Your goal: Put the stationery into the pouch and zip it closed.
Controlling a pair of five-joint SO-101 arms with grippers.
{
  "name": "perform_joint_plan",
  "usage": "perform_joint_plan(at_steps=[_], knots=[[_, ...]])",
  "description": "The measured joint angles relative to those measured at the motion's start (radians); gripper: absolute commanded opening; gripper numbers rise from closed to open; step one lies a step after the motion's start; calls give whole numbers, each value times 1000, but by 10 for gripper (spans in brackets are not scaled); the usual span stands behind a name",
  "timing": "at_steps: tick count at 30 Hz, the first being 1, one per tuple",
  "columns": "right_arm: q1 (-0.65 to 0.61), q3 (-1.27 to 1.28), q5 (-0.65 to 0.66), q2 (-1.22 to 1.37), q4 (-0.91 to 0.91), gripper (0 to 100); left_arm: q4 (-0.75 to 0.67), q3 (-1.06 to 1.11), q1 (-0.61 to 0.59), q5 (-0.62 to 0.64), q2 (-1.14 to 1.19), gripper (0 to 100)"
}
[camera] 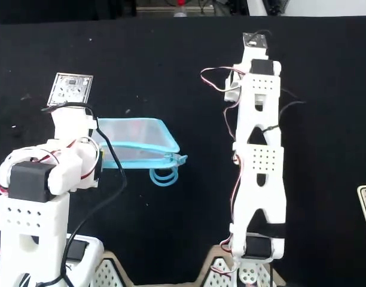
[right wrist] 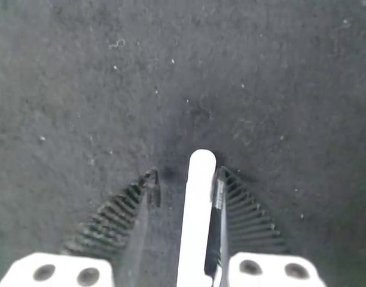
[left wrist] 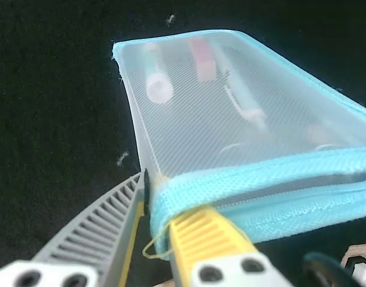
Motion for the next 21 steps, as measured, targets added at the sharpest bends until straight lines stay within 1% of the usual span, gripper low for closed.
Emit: perform_joint_plan(at_steps=[2, 4, 5, 6, 9, 13, 15, 18, 21], knots=[[0, -20, 0, 14, 14, 92, 0, 0, 0, 0, 0, 30], [0, -28, 0, 26, 20, 18, 0, 0, 0, 0, 0, 30], [2, -31, 0, 29, 26, 8, 0, 0, 0, 0, 0, 30], [5, -35, 0, 31, 29, 19, 0, 0, 0, 0, 0, 30], [8, -44, 0, 31, 52, 11, 0, 0, 0, 0, 0, 30], [5, -101, 0, 32, 127, 11, 0, 0, 0, 0, 0, 30], [8, -127, 0, 32, 132, 11, 0, 0, 0, 0, 0, 30], [8, -127, 0, 32, 132, 11, 0, 0, 0, 0, 0, 30], [9, -61, 0, 11, 132, 11, 0, 0, 0, 0, 0, 30]])
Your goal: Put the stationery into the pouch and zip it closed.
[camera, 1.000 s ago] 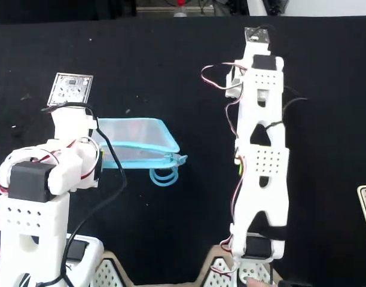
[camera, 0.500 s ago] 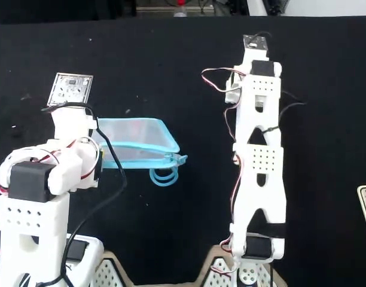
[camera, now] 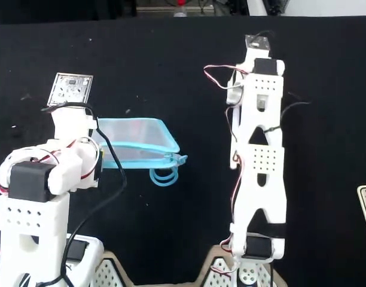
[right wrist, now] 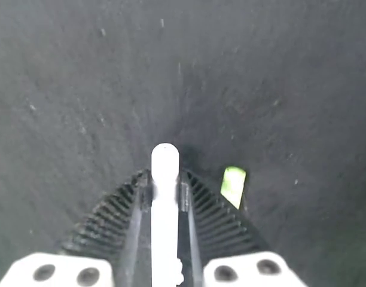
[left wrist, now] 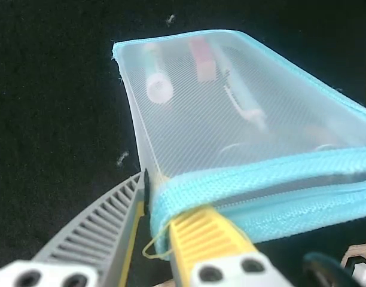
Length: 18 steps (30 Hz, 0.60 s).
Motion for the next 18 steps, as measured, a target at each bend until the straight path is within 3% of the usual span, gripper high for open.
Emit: perform_joint_plan(at_steps=[5, 11, 18], knots=[[0, 256, 11, -138, 0, 11, 0, 0, 0, 0, 0, 30], [-63, 646, 141, -382, -11, 11, 0, 0, 0, 0, 0, 30], [-64, 1097, 242, -621, -239, 16, 0, 0, 0, 0, 0, 30]])
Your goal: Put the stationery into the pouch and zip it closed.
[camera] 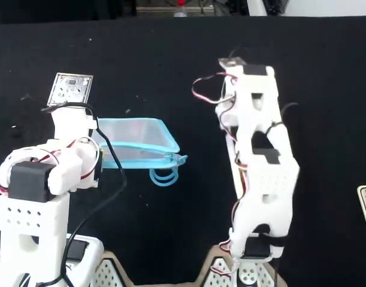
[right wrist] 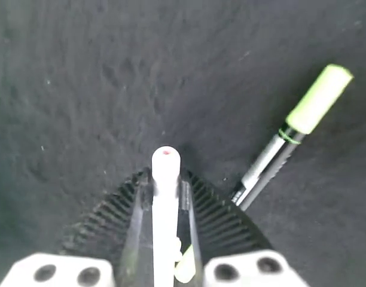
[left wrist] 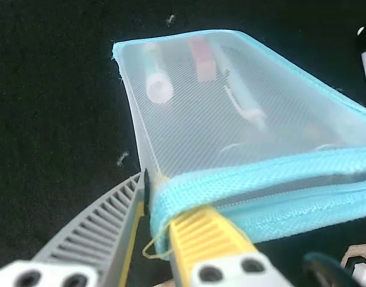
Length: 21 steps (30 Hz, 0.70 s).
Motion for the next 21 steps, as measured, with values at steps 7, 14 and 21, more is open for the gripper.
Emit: perform_joint_plan(at_steps=[7, 14, 21], knots=[[-2, 261, 55, -153, -118, 147, 0, 0, 0, 0, 0, 30], [-3, 272, 95, -135, -129, 141, 0, 0, 0, 0, 0, 30], [-5, 239, 97, -91, -132, 12, 0, 0, 0, 0, 0, 30]])
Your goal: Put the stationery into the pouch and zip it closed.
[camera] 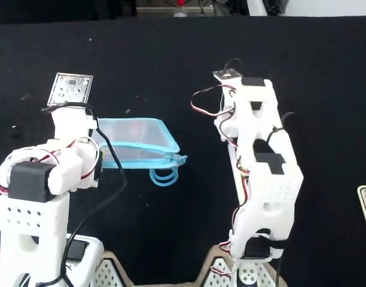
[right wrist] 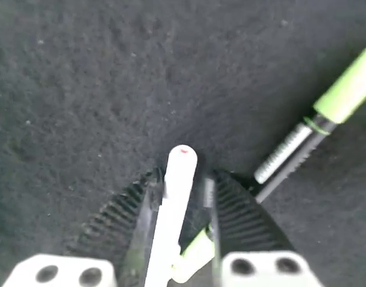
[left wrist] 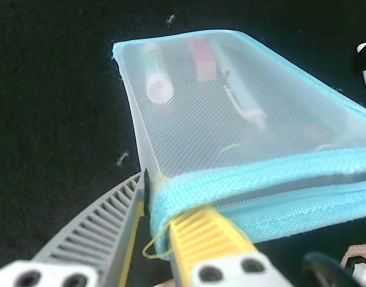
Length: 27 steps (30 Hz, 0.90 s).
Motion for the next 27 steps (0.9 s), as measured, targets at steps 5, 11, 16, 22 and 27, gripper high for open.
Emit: perform_joint_plan(at_steps=[5, 11, 16, 22, 27], knots=[[-2, -3, 0, 2, 21, 11, 0, 0, 0, 0, 0, 30], [-5, -5, 2, -107, 137, 11, 0, 0, 0, 0, 0, 30], [-35, 40, 14, -367, 210, 11, 0, 0, 0, 0, 0, 30], [-153, 241, 32, -772, 221, 11, 0, 0, 0, 0, 0, 30], [-269, 334, 26, -1148, 212, 11, 0, 0, 0, 0, 0, 30]])
